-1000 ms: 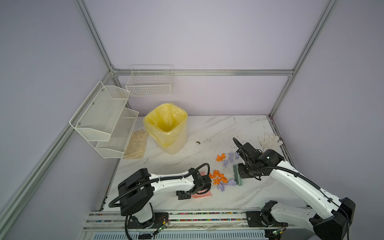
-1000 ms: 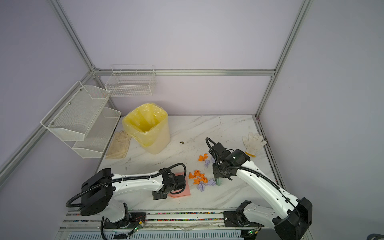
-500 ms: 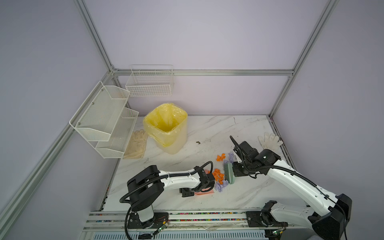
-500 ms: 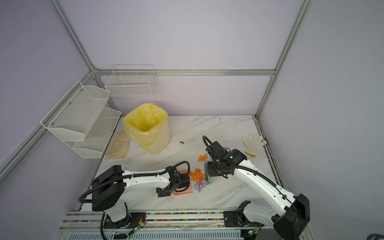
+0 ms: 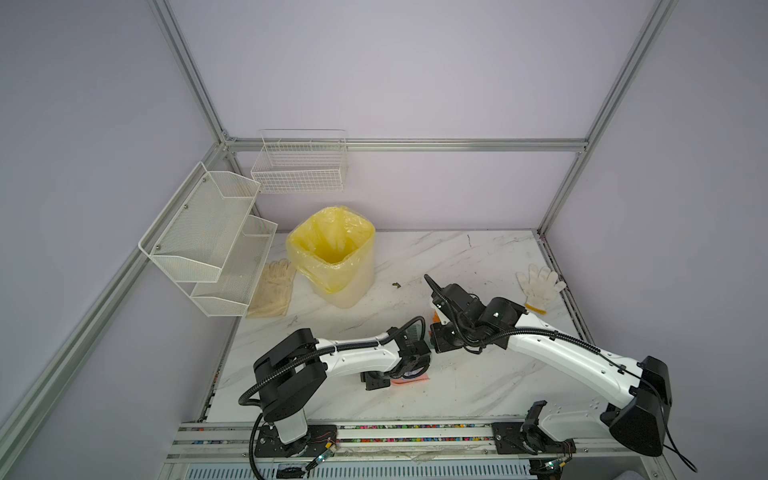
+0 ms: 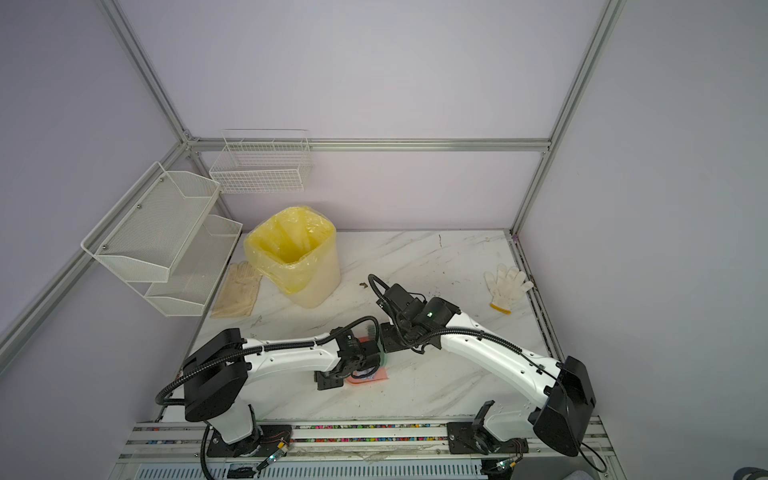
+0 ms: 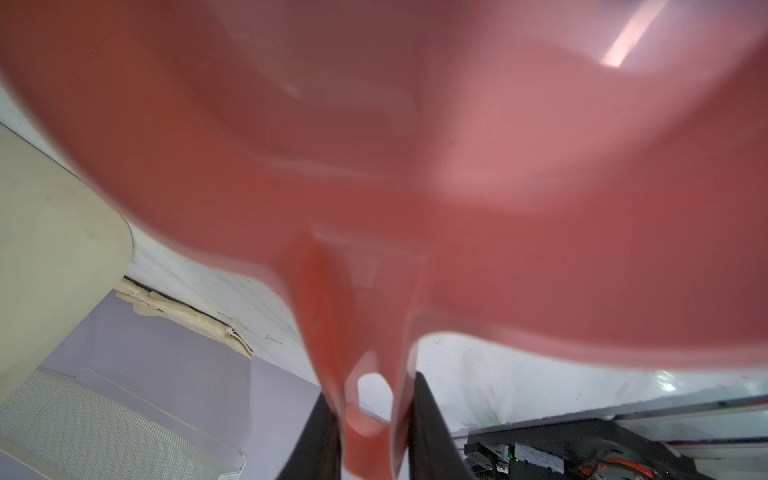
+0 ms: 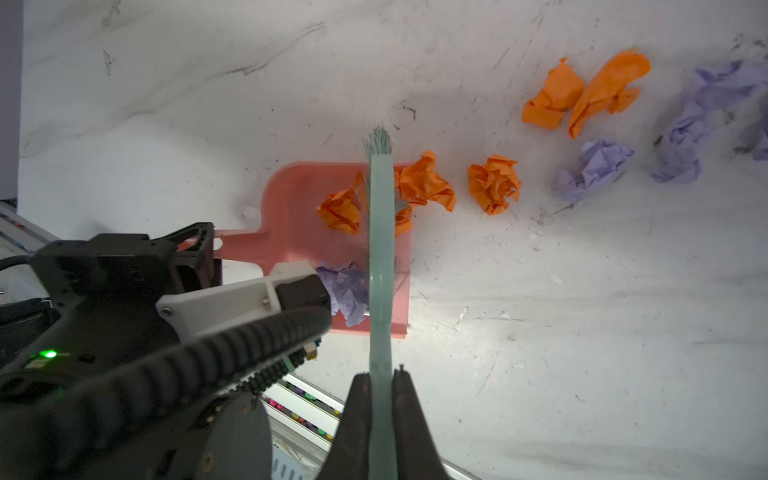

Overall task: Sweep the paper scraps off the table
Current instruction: 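Sweep scraps into the dustpan with the right-held brush toward the left gripper, then lift the filled pink dustpan with the left gripper toward the bin while the right withdraws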

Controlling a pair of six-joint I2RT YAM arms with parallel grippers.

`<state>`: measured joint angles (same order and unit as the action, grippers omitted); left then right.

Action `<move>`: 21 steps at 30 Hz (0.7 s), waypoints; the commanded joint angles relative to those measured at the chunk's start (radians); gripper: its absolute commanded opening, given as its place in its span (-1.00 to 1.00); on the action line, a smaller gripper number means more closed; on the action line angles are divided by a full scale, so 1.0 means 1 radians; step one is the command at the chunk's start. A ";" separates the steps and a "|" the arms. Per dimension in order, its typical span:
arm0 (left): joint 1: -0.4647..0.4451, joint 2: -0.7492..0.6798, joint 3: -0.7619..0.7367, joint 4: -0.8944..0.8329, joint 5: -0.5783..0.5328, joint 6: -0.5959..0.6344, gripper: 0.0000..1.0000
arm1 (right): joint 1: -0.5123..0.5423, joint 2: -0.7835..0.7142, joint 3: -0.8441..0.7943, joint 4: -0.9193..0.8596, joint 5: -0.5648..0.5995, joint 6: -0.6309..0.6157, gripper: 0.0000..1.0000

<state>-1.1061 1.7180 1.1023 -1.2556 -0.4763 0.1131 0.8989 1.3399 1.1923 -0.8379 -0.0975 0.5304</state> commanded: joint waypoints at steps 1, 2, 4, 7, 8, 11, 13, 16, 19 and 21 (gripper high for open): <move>0.006 -0.039 0.046 -0.007 0.000 -0.020 -0.76 | 0.006 -0.013 0.063 0.000 0.052 0.020 -1.00; 0.007 -0.039 0.044 -0.004 0.002 -0.020 -0.76 | 0.007 -0.018 0.075 -0.019 0.076 0.020 -1.00; 0.009 -0.042 0.042 -0.001 0.001 -0.021 -0.76 | 0.007 -0.030 0.102 -0.067 0.112 0.039 -1.00; 0.014 -0.050 0.039 0.005 -0.005 -0.022 -0.76 | 0.007 -0.053 0.120 -0.106 0.175 0.045 -1.00; 0.015 -0.053 0.038 0.006 -0.007 -0.023 -0.76 | 0.006 -0.059 0.124 -0.117 0.189 0.046 -1.00; 0.016 -0.070 0.040 0.007 -0.015 -0.029 -0.76 | 0.005 -0.072 0.127 -0.136 0.218 0.051 -1.00; 0.018 -0.086 0.042 0.005 -0.018 -0.030 -0.77 | 0.002 -0.080 0.128 -0.146 0.237 0.052 -1.00; 0.022 -0.116 0.041 0.003 -0.032 -0.033 -0.77 | -0.011 -0.098 0.134 -0.157 0.263 0.049 -1.00; 0.026 -0.140 0.043 -0.001 -0.052 -0.038 -0.78 | -0.028 -0.116 0.152 -0.158 0.295 0.047 -1.00; 0.028 -0.152 0.045 -0.003 -0.063 -0.042 -0.78 | -0.041 -0.132 0.173 -0.192 0.313 0.044 -1.00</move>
<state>-1.0863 1.6032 1.1023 -1.2491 -0.5030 0.1055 0.8734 1.2495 1.3167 -0.9855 0.1482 0.5655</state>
